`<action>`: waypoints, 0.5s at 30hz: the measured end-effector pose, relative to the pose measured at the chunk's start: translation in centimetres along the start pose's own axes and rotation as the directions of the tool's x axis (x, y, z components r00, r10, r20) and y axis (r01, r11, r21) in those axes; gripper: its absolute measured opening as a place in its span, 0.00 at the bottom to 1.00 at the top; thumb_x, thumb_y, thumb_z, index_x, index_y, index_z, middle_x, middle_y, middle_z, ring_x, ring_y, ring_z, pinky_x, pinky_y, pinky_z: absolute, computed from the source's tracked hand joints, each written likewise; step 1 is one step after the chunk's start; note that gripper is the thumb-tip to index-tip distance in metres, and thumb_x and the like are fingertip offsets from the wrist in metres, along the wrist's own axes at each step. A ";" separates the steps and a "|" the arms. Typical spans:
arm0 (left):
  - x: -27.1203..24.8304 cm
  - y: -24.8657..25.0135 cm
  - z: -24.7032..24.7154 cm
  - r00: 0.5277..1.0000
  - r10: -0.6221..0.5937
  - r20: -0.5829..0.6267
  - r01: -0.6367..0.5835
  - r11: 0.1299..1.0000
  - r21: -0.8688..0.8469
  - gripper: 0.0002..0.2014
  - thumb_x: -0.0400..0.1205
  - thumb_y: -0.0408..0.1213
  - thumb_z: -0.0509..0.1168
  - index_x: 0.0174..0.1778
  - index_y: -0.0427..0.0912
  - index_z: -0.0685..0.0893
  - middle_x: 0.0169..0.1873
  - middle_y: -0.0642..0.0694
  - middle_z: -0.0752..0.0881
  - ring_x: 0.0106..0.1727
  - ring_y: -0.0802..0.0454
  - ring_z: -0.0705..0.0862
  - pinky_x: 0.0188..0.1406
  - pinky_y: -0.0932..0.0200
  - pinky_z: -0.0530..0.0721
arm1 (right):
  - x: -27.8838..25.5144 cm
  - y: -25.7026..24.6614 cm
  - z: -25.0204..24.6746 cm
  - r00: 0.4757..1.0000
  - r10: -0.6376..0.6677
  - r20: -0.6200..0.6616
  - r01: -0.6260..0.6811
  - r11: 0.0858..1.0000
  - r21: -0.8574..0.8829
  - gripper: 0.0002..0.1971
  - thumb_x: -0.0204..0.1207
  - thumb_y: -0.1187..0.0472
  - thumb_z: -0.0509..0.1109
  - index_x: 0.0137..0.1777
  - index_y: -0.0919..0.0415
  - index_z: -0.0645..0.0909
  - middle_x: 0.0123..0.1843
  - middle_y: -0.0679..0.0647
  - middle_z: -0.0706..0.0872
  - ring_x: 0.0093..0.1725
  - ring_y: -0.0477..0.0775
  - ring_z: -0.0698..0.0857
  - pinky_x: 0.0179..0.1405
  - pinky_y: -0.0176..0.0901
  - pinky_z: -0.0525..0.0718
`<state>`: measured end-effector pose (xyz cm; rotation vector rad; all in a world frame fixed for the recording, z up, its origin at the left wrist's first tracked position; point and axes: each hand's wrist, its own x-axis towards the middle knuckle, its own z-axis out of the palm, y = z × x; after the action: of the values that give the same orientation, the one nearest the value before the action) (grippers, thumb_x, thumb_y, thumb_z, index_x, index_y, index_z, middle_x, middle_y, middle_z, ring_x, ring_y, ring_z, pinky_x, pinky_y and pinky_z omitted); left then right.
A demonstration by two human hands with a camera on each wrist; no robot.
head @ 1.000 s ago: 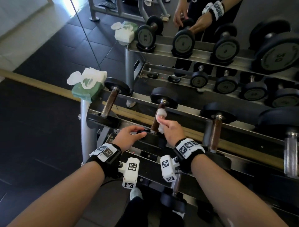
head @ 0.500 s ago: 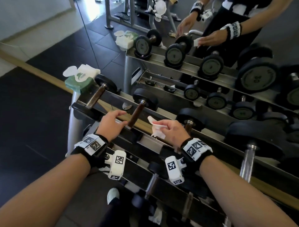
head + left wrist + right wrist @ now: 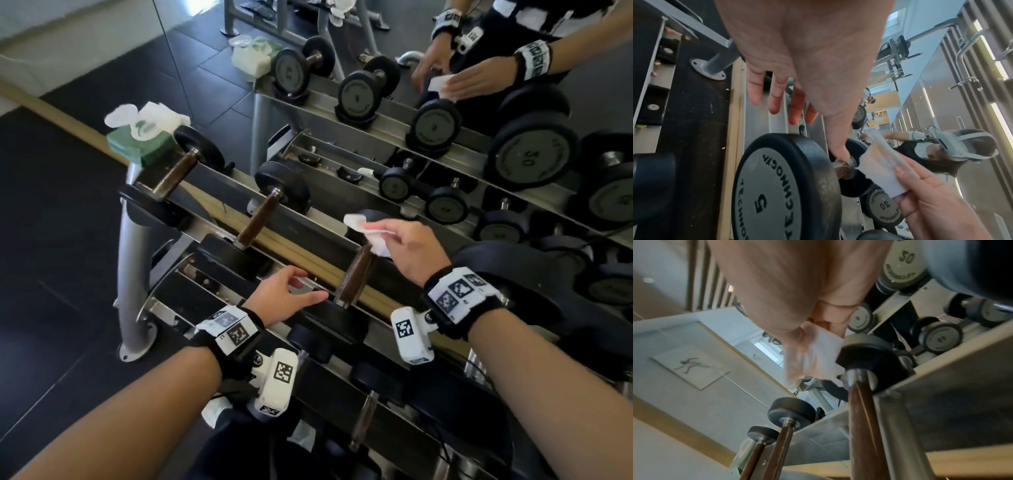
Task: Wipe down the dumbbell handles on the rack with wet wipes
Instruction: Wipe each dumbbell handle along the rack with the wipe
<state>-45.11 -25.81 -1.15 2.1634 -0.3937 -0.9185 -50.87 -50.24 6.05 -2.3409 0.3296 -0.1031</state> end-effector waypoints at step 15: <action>-0.1 -0.5 1.2 0.995 -0.073 0.067 0.079 0.993 -0.090 0.33 0.69 0.62 0.76 0.68 0.55 0.79 0.58 0.57 0.81 0.59 0.59 0.81 0.56 0.64 0.79 | 0.0 0.3 3.9 0.694 0.014 0.720 0.531 0.665 -0.525 0.21 0.83 0.69 0.57 0.75 0.58 0.75 0.77 0.55 0.73 0.78 0.58 0.68 0.77 0.51 0.65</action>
<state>-46.01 -26.03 -2.02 2.0807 -0.2956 -1.0300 -50.26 -47.77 3.10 -2.9526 -0.4795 0.8932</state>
